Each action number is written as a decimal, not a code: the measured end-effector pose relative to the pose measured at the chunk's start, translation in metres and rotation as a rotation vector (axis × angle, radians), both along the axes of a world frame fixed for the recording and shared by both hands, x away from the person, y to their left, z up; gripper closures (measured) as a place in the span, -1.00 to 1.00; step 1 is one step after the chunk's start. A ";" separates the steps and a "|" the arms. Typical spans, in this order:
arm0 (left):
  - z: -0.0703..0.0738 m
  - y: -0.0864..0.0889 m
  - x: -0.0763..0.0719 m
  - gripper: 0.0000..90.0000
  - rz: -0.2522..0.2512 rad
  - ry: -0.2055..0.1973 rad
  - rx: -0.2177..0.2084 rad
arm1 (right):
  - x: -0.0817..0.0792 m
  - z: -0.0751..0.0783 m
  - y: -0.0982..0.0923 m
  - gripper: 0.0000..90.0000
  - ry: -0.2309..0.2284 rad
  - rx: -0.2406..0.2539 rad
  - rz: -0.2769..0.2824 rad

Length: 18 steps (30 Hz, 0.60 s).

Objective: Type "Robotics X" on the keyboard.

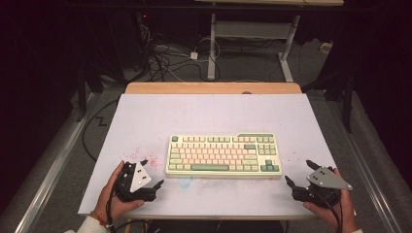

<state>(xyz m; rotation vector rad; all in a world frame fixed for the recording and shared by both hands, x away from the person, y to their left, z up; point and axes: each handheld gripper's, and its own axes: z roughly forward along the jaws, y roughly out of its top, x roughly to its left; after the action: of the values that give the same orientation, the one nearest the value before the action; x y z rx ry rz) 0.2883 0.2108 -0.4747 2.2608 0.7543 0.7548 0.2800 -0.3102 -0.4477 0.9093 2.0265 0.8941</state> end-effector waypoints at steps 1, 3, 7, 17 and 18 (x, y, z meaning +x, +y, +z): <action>0.000 0.000 0.000 -0.65 0.000 0.000 -0.002 | 0.000 0.000 0.000 -0.63 0.000 0.000 0.000; 0.000 0.001 0.000 -0.65 0.000 -0.001 -0.002 | 0.000 0.000 0.001 -0.63 -0.002 -0.001 -0.001; 0.000 0.000 0.000 -0.65 0.000 0.001 -0.004 | 0.000 0.000 0.001 -0.63 -0.003 -0.003 -0.001; -0.001 0.000 0.003 -0.65 0.006 0.007 -0.004 | 0.001 -0.002 0.001 -0.63 -0.002 -0.021 -0.004; -0.001 0.000 0.003 -0.65 0.008 0.008 -0.006 | 0.001 -0.002 0.001 -0.63 -0.003 -0.026 -0.003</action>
<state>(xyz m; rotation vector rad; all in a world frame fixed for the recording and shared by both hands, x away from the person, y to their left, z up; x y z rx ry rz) 0.2917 0.2104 -0.4757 2.2579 0.7681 0.7471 0.2811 -0.3095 -0.4499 0.8960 2.0287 0.8654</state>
